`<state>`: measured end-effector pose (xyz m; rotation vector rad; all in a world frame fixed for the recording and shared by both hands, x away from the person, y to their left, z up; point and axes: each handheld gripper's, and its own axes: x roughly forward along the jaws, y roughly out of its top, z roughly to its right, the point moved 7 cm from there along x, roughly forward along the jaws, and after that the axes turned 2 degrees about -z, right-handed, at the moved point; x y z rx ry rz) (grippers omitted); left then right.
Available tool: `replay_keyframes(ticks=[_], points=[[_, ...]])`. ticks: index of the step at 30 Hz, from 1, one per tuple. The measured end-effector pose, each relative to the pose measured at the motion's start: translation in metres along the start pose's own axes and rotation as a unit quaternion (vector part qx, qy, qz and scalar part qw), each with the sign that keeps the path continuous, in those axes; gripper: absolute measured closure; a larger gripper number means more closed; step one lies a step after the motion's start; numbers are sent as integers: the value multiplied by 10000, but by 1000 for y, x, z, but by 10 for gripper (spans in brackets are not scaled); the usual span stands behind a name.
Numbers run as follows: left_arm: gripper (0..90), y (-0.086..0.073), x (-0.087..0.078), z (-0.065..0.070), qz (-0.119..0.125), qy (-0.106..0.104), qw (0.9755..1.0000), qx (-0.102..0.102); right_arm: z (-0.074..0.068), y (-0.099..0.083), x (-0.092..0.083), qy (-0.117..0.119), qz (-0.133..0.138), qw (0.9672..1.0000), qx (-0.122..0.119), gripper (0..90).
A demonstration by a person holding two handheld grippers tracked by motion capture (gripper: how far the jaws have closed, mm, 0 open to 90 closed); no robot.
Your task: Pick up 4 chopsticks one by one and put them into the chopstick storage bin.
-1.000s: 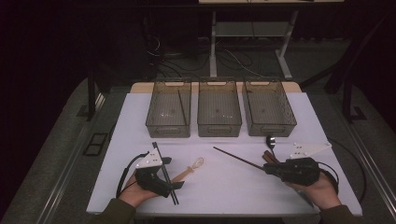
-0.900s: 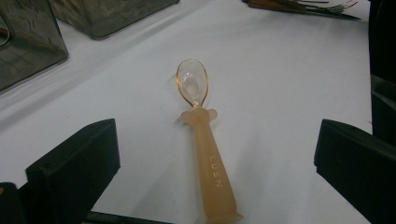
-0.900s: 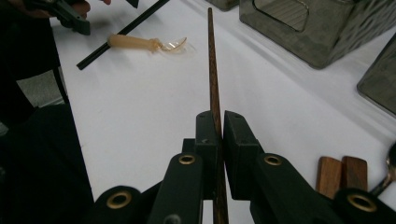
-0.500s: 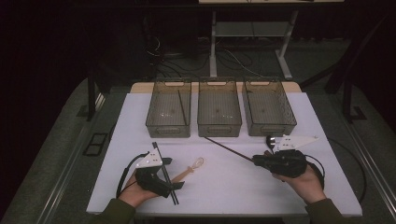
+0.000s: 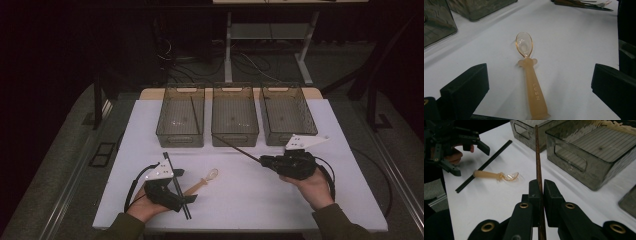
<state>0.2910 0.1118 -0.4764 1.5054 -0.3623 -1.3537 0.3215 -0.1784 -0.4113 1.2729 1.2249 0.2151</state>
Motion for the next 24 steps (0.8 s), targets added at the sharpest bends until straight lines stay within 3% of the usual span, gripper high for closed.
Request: replay_keyframes(ticks=[11,18,24], points=[[1,1,0,-1,35,-11,10000,18,-3,25,23,-93,122,9998,83,847],[1,0,0,-1,19,-6,10000,25,1,44,37,-347,140,9992,148,847],[1,0,0,-1,15,-12,10000,0,5,61,51,-413,172,9986,275,847]])
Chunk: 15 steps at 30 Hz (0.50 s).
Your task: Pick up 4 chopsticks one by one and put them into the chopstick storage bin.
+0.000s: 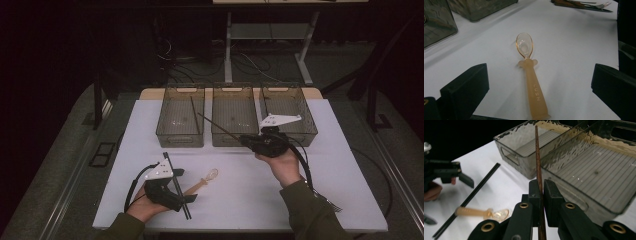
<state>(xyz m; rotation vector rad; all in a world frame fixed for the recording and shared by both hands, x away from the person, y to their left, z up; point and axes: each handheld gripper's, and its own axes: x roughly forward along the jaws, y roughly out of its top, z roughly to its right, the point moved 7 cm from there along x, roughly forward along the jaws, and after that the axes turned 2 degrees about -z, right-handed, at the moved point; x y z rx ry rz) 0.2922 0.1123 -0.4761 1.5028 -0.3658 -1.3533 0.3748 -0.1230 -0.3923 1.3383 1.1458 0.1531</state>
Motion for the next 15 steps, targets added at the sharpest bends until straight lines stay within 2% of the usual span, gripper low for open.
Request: replay_keyframes(ticks=[5,15], points=[[1,0,0,0,15,12,10000,-26,2,13,13,-95,-26,9999,117,847],[1,0,0,-1,19,42,10000,-43,1,40,44,-294,-58,9994,165,847]])
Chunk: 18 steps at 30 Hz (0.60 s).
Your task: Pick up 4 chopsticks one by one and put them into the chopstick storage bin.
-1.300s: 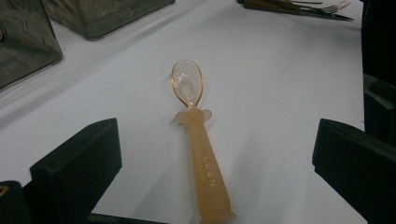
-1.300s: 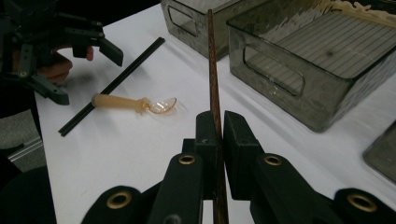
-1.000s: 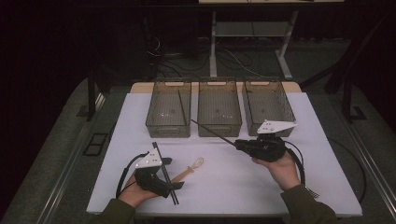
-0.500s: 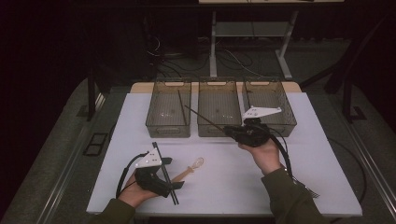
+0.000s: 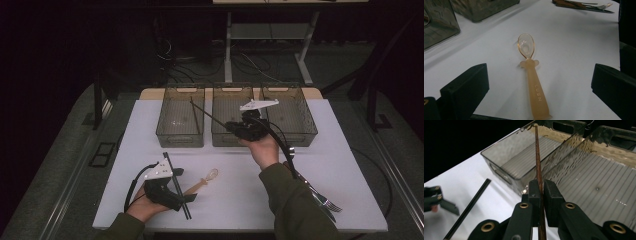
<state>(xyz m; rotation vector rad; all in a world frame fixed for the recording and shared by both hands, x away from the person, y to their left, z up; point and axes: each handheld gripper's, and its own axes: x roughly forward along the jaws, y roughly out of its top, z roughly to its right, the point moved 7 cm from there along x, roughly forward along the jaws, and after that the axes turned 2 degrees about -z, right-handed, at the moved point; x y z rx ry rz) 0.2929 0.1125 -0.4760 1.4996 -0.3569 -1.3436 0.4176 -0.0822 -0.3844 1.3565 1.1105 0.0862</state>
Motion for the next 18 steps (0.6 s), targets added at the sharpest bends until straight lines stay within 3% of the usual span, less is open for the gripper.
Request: replay_keyframes(ticks=[9,18], points=[[1,0,0,0,7,-14,10000,-11,-1,23,25,-86,16,9999,92,847],[4,0,0,0,-46,31,9999,112,-8,41,56,-131,-52,9998,103,847]])
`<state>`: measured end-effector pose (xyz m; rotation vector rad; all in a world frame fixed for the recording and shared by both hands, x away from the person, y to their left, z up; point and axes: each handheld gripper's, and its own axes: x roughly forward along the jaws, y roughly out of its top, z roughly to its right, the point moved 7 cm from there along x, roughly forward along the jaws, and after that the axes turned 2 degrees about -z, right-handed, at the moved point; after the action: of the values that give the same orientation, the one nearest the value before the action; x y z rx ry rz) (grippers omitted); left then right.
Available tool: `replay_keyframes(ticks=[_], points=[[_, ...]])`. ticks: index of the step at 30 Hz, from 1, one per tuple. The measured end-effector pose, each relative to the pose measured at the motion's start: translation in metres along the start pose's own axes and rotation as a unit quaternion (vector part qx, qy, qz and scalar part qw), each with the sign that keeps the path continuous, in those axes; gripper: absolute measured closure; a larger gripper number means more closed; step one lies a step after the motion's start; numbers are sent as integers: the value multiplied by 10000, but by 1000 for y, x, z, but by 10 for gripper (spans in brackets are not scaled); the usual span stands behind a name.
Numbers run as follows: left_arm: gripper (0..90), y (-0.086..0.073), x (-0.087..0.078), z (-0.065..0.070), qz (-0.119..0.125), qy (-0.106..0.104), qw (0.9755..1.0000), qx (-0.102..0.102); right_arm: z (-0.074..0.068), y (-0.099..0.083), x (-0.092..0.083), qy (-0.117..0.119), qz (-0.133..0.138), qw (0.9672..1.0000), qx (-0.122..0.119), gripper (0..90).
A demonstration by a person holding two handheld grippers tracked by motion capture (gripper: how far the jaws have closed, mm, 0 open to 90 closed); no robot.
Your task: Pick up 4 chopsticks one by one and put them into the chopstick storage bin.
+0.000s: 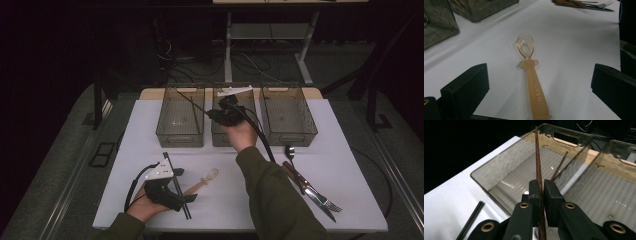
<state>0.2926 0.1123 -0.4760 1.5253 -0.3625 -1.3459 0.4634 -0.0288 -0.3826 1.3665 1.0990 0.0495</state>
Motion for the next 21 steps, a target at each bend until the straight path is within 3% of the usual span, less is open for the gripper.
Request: replay_keyframes(ticks=[11,21], points=[[6,1,0,2,18,-3,10000,10,-2,14,45,-331,-310,9990,5,846],[6,2,-1,1,25,-18,10000,87,-5,19,80,-446,-535,9975,111,846]])
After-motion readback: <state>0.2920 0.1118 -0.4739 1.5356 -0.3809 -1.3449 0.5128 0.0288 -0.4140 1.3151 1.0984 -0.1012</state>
